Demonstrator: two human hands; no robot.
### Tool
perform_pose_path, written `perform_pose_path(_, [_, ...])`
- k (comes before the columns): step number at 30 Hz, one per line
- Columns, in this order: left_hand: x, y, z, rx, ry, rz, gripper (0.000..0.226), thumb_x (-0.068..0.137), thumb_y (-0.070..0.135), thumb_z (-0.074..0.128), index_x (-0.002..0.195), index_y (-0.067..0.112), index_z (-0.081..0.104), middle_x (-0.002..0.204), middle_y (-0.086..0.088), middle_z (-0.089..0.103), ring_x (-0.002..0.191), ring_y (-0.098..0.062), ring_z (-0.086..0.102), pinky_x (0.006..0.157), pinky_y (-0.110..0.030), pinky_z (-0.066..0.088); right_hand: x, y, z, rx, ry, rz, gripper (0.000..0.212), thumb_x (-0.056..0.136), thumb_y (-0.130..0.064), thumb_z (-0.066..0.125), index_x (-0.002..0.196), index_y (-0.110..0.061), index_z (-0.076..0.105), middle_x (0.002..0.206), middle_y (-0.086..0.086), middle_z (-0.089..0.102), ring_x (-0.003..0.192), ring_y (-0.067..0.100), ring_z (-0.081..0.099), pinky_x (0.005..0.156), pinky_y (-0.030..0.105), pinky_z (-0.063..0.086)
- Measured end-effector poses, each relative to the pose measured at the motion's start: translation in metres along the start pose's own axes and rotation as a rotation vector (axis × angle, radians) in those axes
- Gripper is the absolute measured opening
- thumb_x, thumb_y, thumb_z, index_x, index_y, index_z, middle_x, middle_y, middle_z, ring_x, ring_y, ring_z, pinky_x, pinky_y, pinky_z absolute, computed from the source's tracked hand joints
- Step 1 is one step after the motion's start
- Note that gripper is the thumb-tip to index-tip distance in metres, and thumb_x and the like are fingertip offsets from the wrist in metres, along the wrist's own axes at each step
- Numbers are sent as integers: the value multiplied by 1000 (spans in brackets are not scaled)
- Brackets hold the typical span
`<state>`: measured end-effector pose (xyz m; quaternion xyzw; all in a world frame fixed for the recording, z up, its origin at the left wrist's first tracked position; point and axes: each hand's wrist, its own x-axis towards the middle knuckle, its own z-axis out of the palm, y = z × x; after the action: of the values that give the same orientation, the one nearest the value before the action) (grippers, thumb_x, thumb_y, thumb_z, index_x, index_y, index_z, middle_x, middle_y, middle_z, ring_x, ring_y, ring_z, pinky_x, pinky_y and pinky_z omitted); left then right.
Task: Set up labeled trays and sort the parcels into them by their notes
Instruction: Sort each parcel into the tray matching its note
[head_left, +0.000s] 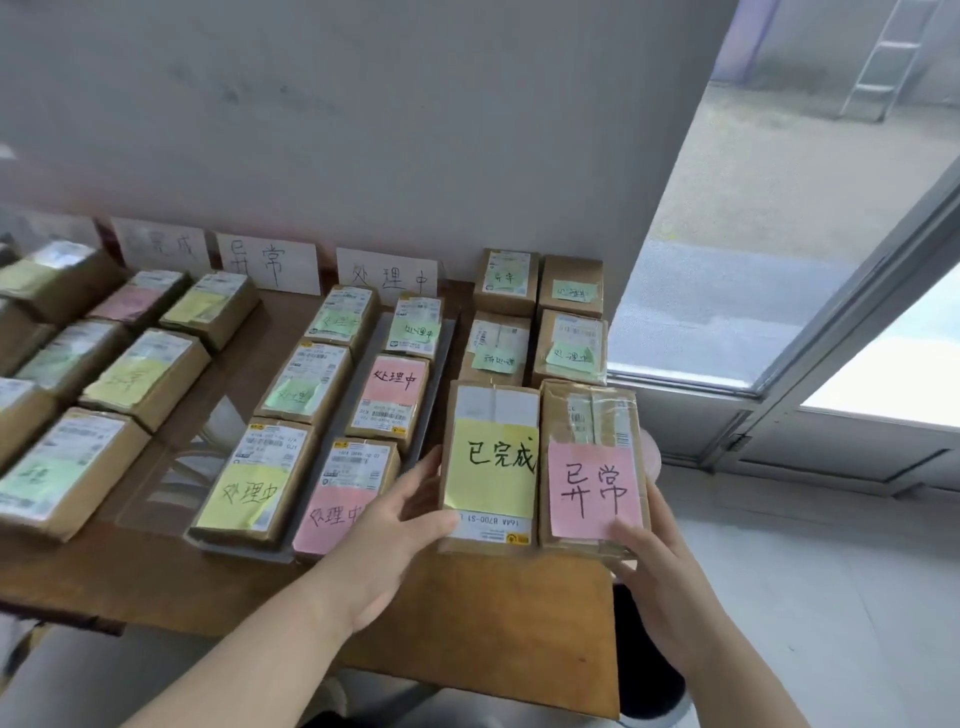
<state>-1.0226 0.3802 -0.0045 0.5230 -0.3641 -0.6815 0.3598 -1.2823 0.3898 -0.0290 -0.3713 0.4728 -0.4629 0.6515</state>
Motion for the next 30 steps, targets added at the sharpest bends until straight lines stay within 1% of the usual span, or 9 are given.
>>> perform_pose_path(3, [-1, 15, -19, -50, 8, 37, 51, 91, 4, 58, 131, 35, 50, 121, 0, 67, 116, -19, 60, 106, -41, 42, 11, -13, 22, -44, -50, -30, 72, 72, -22, 66, 135, -47, 42, 124, -2, 65, 106, 13, 65, 78, 28, 52])
perform_pose_path(7, [-9, 30, -47, -111, 63, 96, 44, 91, 1, 56, 121, 32, 56, 114, 0, 70, 107, -14, 66, 88, -24, 53, 28, -22, 60, -110, -62, -93, 85, 60, -40, 72, 138, -49, 39, 127, -9, 61, 115, 13, 59, 87, 30, 43])
perform_pose_path(11, [-21, 45, -90, -170, 84, 156, 46, 78, 12, 63, 121, 28, 58, 112, -5, 71, 105, -18, 67, 92, -34, 48, 40, -25, 111, -102, -69, -142, 94, 56, -44, 81, 138, -50, 37, 126, -7, 63, 117, 14, 58, 92, 35, 43])
perform_pose_path(15, [-37, 60, -147, -165, 108, 211, 42, 75, 19, 63, 115, 32, 59, 111, 0, 72, 106, -13, 66, 94, -31, 47, 48, -14, 176, -117, -73, -158, 107, 50, -61, 84, 142, -47, 31, 132, -5, 58, 124, 16, 53, 105, 42, 37])
perform_pose_path(17, [-47, 65, -178, -169, 105, 217, 43, 77, 21, 63, 117, 34, 57, 110, -1, 72, 105, -15, 67, 93, -34, 48, 51, -3, 208, -104, -76, -136, 112, 46, -61, 85, 143, -42, 31, 133, -4, 58, 123, 17, 53, 103, 40, 40])
perform_pose_path(20, [-60, 68, -224, -137, 113, 228, 45, 80, 24, 61, 123, 37, 55, 109, 0, 72, 100, -14, 69, 82, -32, 53, 55, 12, 255, -79, -84, -98, 112, 43, -58, 88, 140, -33, 37, 127, 3, 62, 113, 21, 62, 85, 34, 51])
perform_pose_path(22, [-68, 69, -253, -91, 125, 245, 49, 82, 27, 59, 130, 35, 52, 113, 5, 71, 103, -9, 66, 89, -30, 50, 56, 21, 285, -74, -91, -86, 107, 46, -56, 87, 139, -35, 38, 125, 3, 63, 112, 23, 63, 86, 37, 49])
perform_pose_path(25, [-78, 69, -295, -88, 128, 234, 54, 82, 24, 60, 135, 31, 49, 117, 6, 69, 109, -10, 64, 101, -34, 44, 61, 36, 324, -63, -74, -80, 91, 61, -42, 82, 140, -38, 37, 125, 1, 63, 107, 17, 65, 80, 27, 51])
perform_pose_path(30, [-88, 69, -350, -161, 142, 205, 41, 85, 18, 57, 123, 33, 55, 116, 0, 70, 111, -16, 63, 103, -39, 42, 68, 57, 383, -50, -38, -61, 80, 69, -29, 74, 140, -34, 38, 119, -1, 66, 100, 14, 67, 68, 19, 52])
